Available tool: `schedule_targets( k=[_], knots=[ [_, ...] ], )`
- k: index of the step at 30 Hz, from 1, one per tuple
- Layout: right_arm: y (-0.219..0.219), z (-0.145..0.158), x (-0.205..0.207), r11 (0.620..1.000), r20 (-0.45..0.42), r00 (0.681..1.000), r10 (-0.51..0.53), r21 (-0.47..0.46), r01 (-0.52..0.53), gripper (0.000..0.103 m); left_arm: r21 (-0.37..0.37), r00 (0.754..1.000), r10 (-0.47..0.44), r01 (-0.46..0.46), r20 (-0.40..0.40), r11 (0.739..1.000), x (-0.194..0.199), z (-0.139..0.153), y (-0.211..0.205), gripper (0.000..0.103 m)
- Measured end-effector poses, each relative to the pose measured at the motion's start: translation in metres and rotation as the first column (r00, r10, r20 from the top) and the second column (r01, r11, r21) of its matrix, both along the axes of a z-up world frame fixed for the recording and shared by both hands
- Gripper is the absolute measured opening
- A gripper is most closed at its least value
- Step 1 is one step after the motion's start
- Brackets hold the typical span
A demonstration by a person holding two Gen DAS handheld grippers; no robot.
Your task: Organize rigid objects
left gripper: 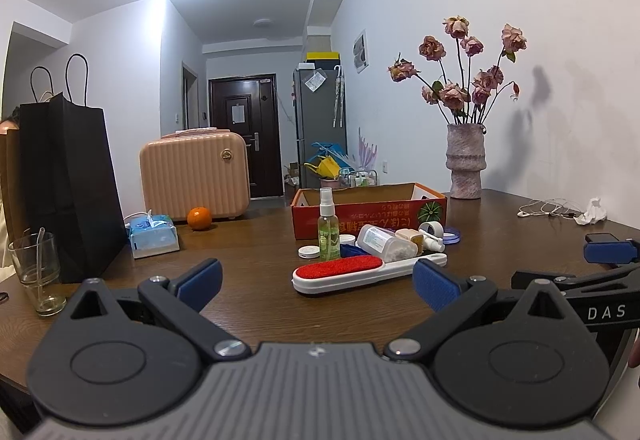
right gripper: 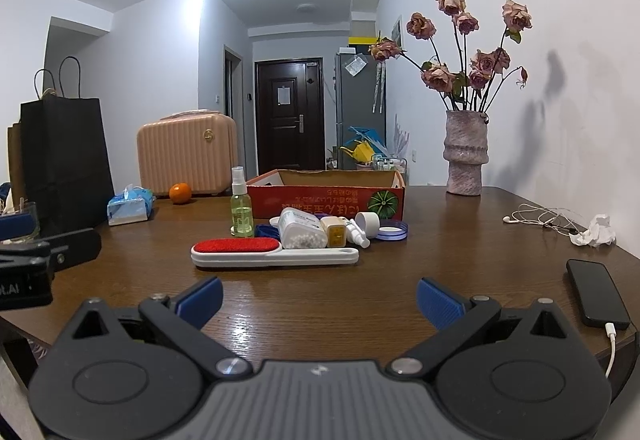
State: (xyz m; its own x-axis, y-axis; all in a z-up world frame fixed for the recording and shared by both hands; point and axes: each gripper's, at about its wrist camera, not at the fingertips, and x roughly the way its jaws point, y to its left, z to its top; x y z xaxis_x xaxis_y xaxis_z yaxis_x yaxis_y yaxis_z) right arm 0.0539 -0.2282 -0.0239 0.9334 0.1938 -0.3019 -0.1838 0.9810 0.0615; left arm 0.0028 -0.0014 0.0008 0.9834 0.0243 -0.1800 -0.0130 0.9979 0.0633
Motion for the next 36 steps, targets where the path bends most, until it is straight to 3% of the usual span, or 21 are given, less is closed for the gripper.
schedule_targets(
  k=[27,31,36],
  knots=[
    [0.0,0.0,0.004,1.0,-0.001,1.0,-0.004,-0.006,0.004,0.103,0.002,1.0,0.003,-0.003,-0.023,1.0,0.003,-0.001,0.0,0.103],
    [-0.001,-0.006,0.014,1.0,0.003,1.0,-0.022,-0.003,0.022,0.103,0.011,1.0,0.005,-0.005,-0.016,1.0,0.016,-0.001,0.0,0.103],
    [-0.006,-0.014,0.053,1.0,-0.009,1.0,-0.027,-0.009,0.027,0.103,-0.026,0.997,0.016,-0.018,-0.08,0.999,0.06,-0.001,0.011,0.103]
  ],
)
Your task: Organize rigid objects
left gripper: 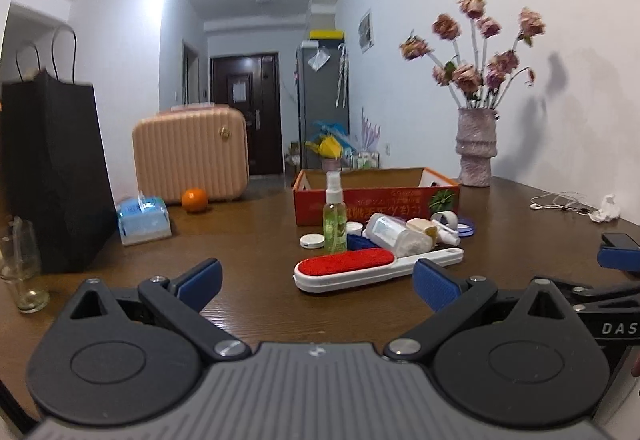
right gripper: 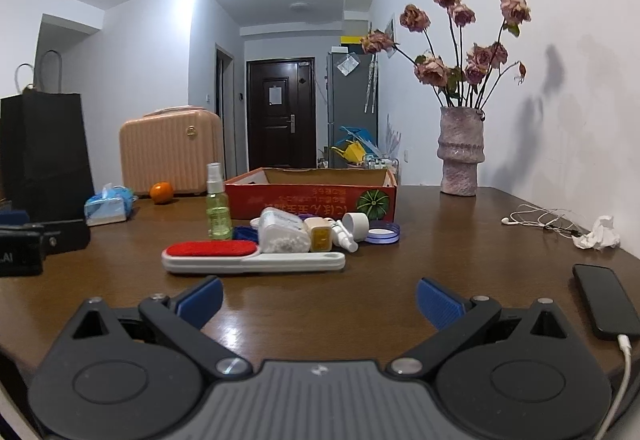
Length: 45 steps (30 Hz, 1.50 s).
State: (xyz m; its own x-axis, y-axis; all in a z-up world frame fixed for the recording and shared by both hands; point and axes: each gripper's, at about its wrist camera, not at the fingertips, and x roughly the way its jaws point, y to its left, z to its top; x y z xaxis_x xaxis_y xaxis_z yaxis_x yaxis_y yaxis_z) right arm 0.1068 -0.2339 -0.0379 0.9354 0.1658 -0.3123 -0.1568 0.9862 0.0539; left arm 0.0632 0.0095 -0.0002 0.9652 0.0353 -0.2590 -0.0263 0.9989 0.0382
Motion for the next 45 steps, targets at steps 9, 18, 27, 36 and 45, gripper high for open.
schedule_targets(
  k=[9,18,27,36,45],
  knots=[
    [-0.025,-0.013,0.119,0.984,-0.22,0.963,0.158,0.114,-0.136,0.103,-0.113,0.986,0.035,-0.054,-0.165,0.992,0.104,-0.017,0.03,0.103],
    [-0.042,-0.019,0.229,0.981,-0.346,0.922,0.172,0.147,-0.128,0.041,-0.137,0.932,-0.041,-0.009,-0.36,0.991,0.192,-0.034,0.043,0.103],
    [-0.034,-0.041,0.244,0.96,-0.361,0.899,0.248,0.212,-0.18,0.016,-0.305,0.912,-0.12,-0.006,-0.393,0.952,0.216,-0.047,0.059,0.069],
    [-0.039,-0.039,0.219,0.958,-0.359,0.899,0.253,0.224,-0.18,0.013,-0.342,0.906,-0.129,-0.018,-0.403,0.94,0.201,-0.043,0.052,0.063],
    [-0.065,-0.023,0.151,0.956,-0.265,0.948,0.177,0.274,-0.102,0.013,-0.336,0.926,-0.167,0.047,-0.338,0.941,0.15,-0.02,0.033,0.057]
  ],
)
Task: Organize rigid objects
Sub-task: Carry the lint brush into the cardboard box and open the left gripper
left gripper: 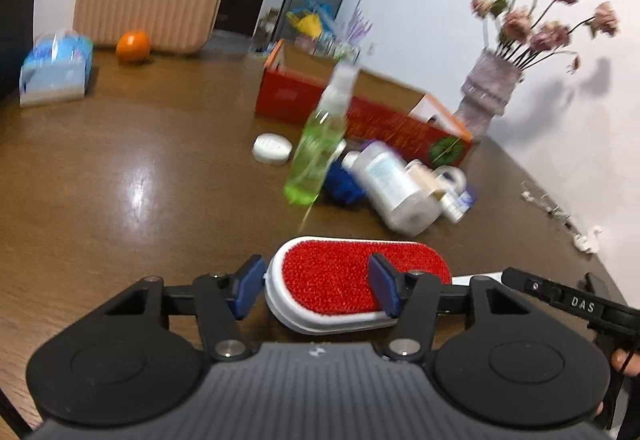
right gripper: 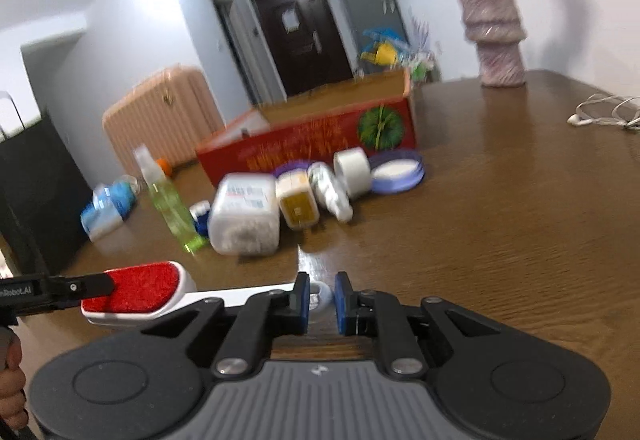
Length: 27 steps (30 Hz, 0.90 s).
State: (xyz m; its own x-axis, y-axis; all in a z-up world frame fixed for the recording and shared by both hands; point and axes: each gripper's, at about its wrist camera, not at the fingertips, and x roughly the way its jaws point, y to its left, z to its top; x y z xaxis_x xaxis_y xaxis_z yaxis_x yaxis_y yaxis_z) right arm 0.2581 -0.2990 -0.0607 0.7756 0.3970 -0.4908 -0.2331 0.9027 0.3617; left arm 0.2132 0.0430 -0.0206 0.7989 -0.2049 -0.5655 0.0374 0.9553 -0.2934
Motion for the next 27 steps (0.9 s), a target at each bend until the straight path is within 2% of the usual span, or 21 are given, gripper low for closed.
schedule_targets(
  k=[4,7,9,12,17,20,22,27],
  knots=[
    [-0.007,0.036,-0.013,0.999,0.113,0.992,-0.051,0.006,0.05,0.013,0.01,0.994,-0.018,0.017,0.109,1.0,-0.006,0.036,-0.011,0.056],
    [-0.009,0.07,-0.008,0.998,0.213,0.975,-0.062,-0.011,0.066,0.013,0.01,0.979,-0.02,0.018,0.202,1.0,-0.002,0.067,-0.017,0.056],
    [-0.007,0.09,0.007,0.998,0.257,0.965,-0.06,-0.017,0.067,0.013,0.021,0.966,-0.019,0.014,0.256,1.0,0.011,0.091,-0.02,0.056],
    [-0.006,0.115,0.044,0.997,0.301,0.951,-0.073,-0.012,0.08,0.013,0.049,0.951,-0.039,0.025,0.307,0.998,0.053,0.123,-0.022,0.056],
    [-0.003,0.134,0.146,0.994,0.272,0.956,-0.106,0.043,0.098,0.013,0.076,0.954,-0.068,0.048,0.291,0.996,0.161,0.159,-0.021,0.056],
    [0.001,0.127,0.216,0.995,0.217,0.972,-0.095,0.055,0.085,0.013,0.099,0.96,-0.069,0.043,0.273,0.994,0.228,0.163,-0.018,0.056],
    [0.006,0.118,0.258,0.996,0.186,0.979,-0.082,0.038,0.077,0.013,0.103,0.966,-0.071,0.046,0.247,0.994,0.271,0.154,-0.016,0.056],
    [0.018,0.085,0.349,0.995,0.09,0.993,-0.082,-0.039,0.086,0.013,0.055,0.99,-0.071,0.065,0.118,0.996,0.38,0.115,-0.011,0.056]
  ],
)
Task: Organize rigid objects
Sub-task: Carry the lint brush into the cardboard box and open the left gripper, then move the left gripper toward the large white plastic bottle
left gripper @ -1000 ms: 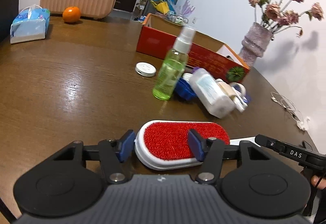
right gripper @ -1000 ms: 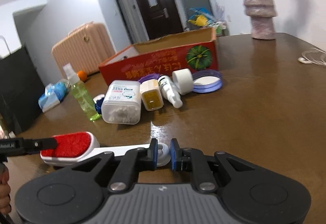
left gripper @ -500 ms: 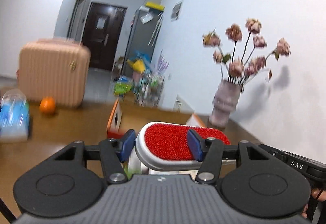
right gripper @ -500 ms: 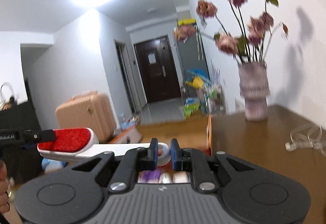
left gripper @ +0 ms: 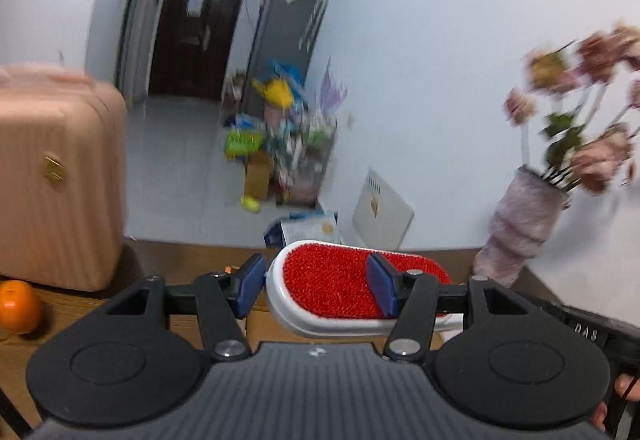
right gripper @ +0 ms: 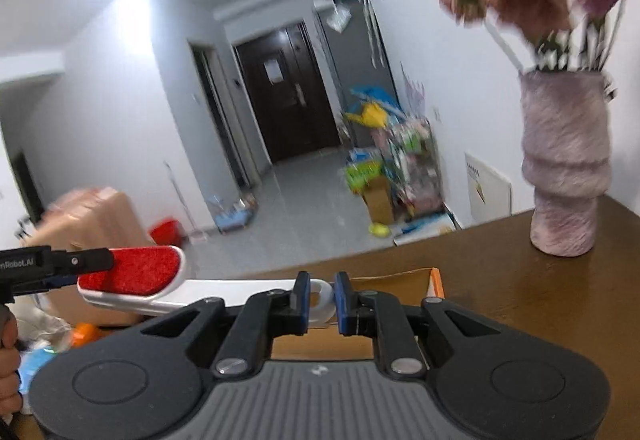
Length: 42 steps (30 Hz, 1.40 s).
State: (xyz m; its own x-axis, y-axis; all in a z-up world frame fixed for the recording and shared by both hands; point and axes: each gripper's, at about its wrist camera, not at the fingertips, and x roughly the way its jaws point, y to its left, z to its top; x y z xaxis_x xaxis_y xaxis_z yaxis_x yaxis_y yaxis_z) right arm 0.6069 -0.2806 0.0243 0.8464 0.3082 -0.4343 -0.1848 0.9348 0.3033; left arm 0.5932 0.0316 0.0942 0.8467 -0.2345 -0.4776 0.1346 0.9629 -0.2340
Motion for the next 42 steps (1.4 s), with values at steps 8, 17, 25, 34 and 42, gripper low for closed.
schedule_targets(
  k=[8,17,25,34,42],
  knots=[
    [0.012,-0.063,0.085,0.999,-0.209,0.978,-0.006,-0.045,-0.004,0.014,-0.008,0.97,0.029,-0.032,-0.242,0.999,0.101,-0.093,0.001,0.055],
    [0.027,-0.031,0.06,0.994,-0.13,0.991,0.019,-0.107,-0.033,0.025,0.026,0.978,-0.092,0.099,-0.188,0.995,0.079,-0.077,-0.016,0.068],
    [0.01,0.051,-0.016,0.983,-0.051,0.996,0.069,-0.165,-0.076,0.037,0.078,0.998,-0.052,0.055,-0.04,0.995,-0.015,0.01,0.006,0.082],
    [0.007,0.126,-0.194,0.953,0.109,0.975,0.194,-0.256,-0.161,0.055,0.177,0.987,-0.081,0.056,0.142,0.983,-0.201,0.073,0.019,0.093],
    [0.007,0.121,-0.324,0.956,0.212,0.952,0.222,-0.241,-0.169,0.065,0.155,0.965,-0.055,0.015,0.257,0.988,-0.351,0.066,0.022,0.1]
  ],
)
